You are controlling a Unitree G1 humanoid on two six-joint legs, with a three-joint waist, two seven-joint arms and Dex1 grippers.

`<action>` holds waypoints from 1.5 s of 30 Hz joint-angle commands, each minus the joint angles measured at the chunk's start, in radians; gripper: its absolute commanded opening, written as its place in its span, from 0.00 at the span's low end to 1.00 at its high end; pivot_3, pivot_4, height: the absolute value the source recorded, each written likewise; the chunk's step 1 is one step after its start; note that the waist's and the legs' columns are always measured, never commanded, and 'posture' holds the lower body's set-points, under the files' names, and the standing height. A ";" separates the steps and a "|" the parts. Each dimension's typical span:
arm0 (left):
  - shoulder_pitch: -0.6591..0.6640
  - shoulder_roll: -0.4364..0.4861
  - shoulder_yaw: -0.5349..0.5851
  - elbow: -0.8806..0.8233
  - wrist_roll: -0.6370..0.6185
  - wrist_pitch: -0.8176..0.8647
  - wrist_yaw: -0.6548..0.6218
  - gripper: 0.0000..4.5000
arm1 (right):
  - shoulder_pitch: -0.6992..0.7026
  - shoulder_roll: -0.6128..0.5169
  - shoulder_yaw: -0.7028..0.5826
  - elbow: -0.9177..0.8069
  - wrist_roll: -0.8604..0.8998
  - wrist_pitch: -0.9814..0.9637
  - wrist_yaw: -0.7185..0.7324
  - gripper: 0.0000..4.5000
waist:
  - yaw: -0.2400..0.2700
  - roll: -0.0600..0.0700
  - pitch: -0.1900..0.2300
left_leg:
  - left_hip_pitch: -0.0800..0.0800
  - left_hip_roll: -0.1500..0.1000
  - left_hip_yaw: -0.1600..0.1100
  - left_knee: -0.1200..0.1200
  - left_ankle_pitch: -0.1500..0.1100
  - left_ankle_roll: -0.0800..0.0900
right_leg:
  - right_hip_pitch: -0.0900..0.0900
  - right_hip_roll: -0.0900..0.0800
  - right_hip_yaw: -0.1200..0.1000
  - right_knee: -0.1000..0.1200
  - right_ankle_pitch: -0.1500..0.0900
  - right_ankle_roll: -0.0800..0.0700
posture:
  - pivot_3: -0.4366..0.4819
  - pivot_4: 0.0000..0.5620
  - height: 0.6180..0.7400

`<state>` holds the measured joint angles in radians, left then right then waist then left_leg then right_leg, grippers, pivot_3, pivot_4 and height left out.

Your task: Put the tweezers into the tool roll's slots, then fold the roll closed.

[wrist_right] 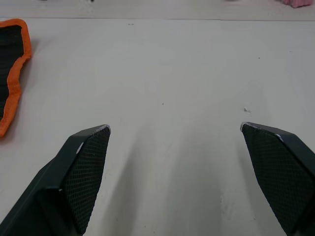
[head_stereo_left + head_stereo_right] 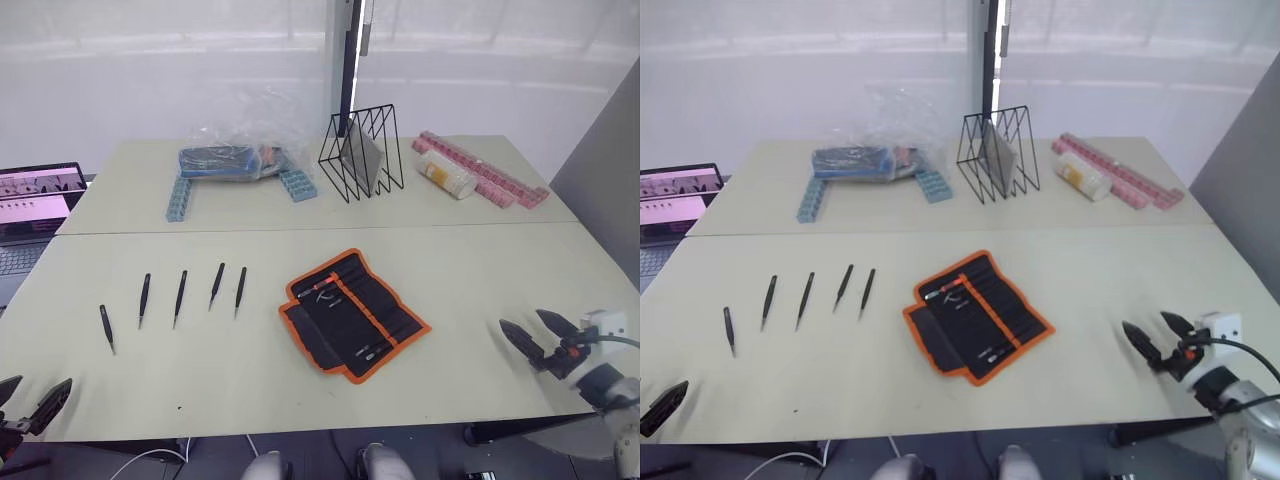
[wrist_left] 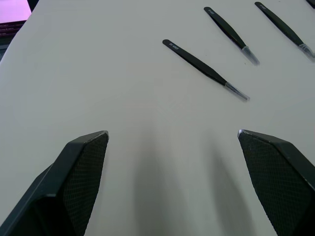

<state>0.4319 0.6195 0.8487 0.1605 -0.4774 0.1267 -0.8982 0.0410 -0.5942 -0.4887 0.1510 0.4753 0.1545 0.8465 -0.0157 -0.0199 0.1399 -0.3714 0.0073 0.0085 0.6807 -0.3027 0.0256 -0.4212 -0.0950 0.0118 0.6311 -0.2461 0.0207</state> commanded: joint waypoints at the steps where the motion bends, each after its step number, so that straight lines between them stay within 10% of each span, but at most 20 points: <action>1: 0.006 -0.013 0.006 -0.026 -0.029 -0.021 0.010 1.00 | -0.050 -0.034 0.031 -0.101 0.040 0.038 0.028 1.00 | -0.002 0.000 0.000 | 0.000 0.000 0.000 0.000 0.000 0.000 | 0.000 0.000 0.000 0.000 0.000 0.000 | 0.48 0.27 0.87; 10: 0.048 -0.249 -0.069 -0.334 -0.043 0.042 0.266 1.00 | -0.254 -0.175 0.258 -0.284 0.174 0.347 0.226 1.00 | 0.004 -0.001 0.000 | 0.000 0.001 0.001 0.000 0.000 0.000 | 0.000 0.000 0.000 -0.001 0.001 0.000 | 0.48 0.27 0.87; 18: -0.055 -0.431 -0.205 -0.711 -0.048 0.357 0.768 1.00 | -0.457 -0.169 0.433 -0.239 0.148 0.346 0.394 1.00 | 0.024 -0.003 0.000 | -0.001 -0.001 0.001 0.001 0.000 0.000 | 0.001 0.002 -0.001 -0.001 0.001 0.001 | 0.48 0.27 0.87; 26: -0.177 -0.421 -0.297 -0.783 0.044 0.660 1.042 1.00 | -0.486 -0.120 0.483 -0.235 0.125 0.341 0.398 1.00 | 0.024 -0.004 -0.001 | -0.001 -0.005 0.001 0.001 0.001 -0.001 | -0.001 0.008 -0.002 0.001 0.002 0.002 | 0.48 0.27 0.87; 45: -0.336 -0.388 -0.276 -0.558 0.068 0.680 1.022 0.94 | -0.416 -0.112 0.449 -0.303 0.134 0.350 0.344 1.00 | 0.029 -0.002 -0.002 | 0.001 -0.008 0.000 0.002 0.002 -0.002 | 0.001 0.003 -0.003 0.002 0.003 0.003 | 0.48 0.27 0.87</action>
<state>0.0924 0.2397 0.5701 -0.4307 -0.4001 0.8018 0.1339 -0.3744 -0.7025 -0.0089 -0.1154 0.5933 0.5093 1.1947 0.0137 -0.0214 0.1380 -0.3701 -0.0011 0.0090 0.6825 -0.3002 0.0237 -0.4206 -0.0918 0.0088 0.6336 -0.2427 0.0241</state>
